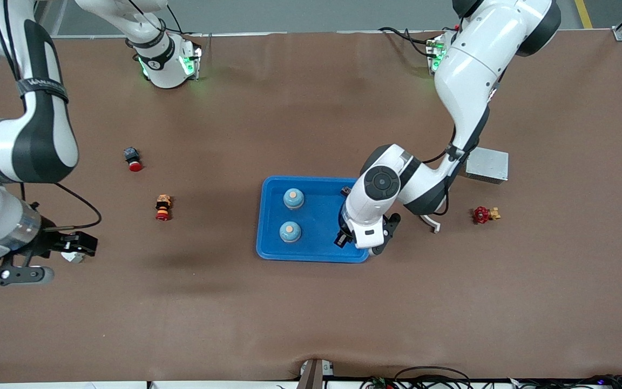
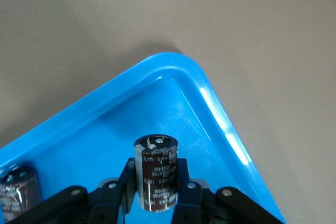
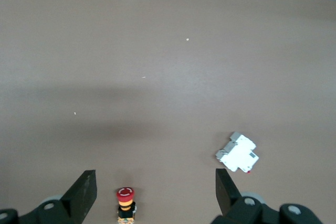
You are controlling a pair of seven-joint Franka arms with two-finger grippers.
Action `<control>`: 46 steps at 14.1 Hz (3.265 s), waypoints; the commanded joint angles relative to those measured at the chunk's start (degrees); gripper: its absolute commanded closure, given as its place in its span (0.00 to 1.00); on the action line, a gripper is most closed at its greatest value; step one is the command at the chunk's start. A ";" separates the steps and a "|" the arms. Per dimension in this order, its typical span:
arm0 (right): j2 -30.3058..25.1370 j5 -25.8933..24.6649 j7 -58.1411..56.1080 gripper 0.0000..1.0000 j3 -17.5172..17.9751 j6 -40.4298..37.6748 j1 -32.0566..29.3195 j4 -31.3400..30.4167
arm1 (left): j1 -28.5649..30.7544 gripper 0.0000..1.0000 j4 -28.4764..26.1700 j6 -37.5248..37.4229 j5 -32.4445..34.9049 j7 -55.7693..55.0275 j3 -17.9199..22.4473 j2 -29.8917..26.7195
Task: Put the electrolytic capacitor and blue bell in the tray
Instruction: 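Withdraw the right gripper to rest while the left gripper carries the capacitor, then lower the second capacitor into the tray and open the left gripper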
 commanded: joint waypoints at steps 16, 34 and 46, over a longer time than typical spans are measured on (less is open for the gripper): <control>-17.77 8.23 -3.94 0.00 1.07 -10.69 -5.46 -8.75 | -3.18 1.00 1.53 2.30 0.18 -0.50 3.54 3.36; -24.63 7.62 -0.33 0.00 0.98 -9.99 -1.59 -14.91 | -3.01 0.04 1.62 2.65 0.88 0.03 3.98 3.45; -27.35 8.76 0.81 0.00 0.89 -11.49 -4.93 -19.39 | -1.69 0.00 1.88 -5.94 1.75 0.20 3.98 -3.84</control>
